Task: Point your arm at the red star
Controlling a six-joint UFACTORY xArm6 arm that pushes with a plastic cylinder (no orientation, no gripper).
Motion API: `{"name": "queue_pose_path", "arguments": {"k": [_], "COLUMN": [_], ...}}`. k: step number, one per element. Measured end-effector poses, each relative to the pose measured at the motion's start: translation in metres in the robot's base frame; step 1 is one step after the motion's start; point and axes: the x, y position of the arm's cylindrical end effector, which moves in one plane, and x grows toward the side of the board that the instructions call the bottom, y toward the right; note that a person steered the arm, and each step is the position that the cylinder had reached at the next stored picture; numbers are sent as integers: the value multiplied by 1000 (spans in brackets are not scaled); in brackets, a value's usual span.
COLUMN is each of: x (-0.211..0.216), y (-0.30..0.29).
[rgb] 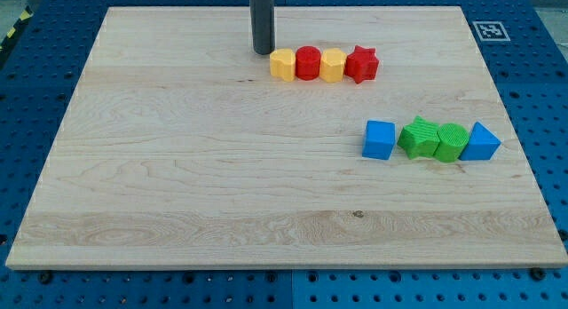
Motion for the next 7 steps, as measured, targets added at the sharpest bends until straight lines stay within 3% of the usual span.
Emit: {"name": "queue_pose_path", "arguments": {"k": [3, 7], "x": [-9, -15], "y": [3, 166]}}
